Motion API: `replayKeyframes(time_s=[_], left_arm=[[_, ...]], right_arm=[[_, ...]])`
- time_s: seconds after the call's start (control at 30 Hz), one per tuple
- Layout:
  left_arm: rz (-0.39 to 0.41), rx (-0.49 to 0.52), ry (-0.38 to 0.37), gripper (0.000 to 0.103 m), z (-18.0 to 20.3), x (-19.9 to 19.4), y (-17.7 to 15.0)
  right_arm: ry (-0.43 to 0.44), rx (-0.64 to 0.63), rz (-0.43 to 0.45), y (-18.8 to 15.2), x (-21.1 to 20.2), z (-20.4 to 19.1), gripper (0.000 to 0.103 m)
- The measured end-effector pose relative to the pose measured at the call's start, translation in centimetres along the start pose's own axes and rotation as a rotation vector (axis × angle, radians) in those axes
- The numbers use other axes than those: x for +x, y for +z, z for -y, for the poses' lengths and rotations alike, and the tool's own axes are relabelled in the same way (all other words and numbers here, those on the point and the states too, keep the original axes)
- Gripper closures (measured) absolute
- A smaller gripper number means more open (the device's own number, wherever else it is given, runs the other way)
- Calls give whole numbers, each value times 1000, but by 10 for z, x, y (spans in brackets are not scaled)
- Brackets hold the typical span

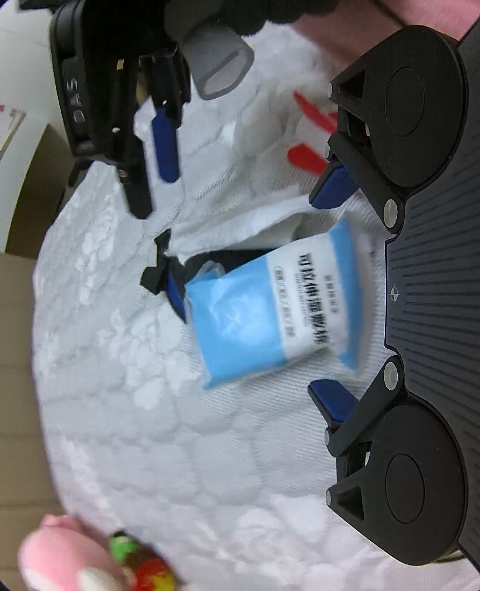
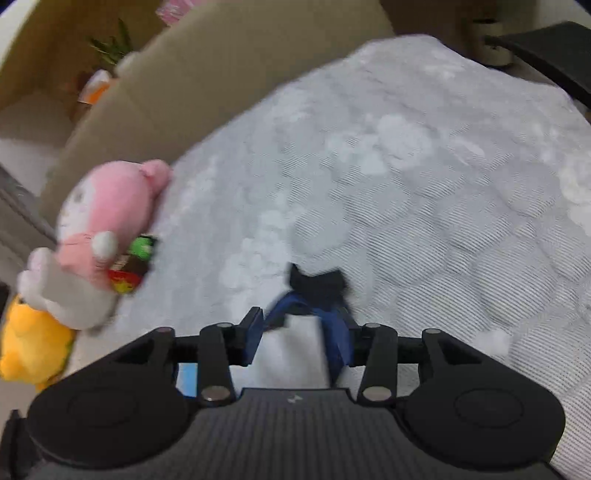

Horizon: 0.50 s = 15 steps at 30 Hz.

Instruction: Organize soft objects

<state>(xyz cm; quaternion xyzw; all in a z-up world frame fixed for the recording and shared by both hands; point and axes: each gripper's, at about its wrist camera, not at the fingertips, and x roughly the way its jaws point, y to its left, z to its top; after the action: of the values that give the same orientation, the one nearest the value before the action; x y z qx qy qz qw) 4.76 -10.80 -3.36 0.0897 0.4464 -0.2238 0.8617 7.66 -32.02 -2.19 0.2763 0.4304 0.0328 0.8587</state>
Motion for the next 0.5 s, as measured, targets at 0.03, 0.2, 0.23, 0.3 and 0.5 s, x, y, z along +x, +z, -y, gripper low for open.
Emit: replayKeyframes(time_s=[0.03, 0.2, 0.23, 0.3, 0.5], left_arm=[[12, 66, 31, 3, 6, 1, 0], [36, 500, 172, 23, 23, -3, -8], [25, 550, 187, 21, 21, -4, -11], [-12, 580, 194, 9, 14, -7, -13], [-46, 244, 151, 2, -15, -27, -6]], right_arm=[[-13, 7, -11, 0, 3, 1, 57], [-33, -48, -24, -5, 7, -8, 50], [-38, -71, -26, -7, 7, -12, 48], [-47, -121, -38, -10, 11, -20, 48], [-106, -351, -123, -34, 31, -55, 43]])
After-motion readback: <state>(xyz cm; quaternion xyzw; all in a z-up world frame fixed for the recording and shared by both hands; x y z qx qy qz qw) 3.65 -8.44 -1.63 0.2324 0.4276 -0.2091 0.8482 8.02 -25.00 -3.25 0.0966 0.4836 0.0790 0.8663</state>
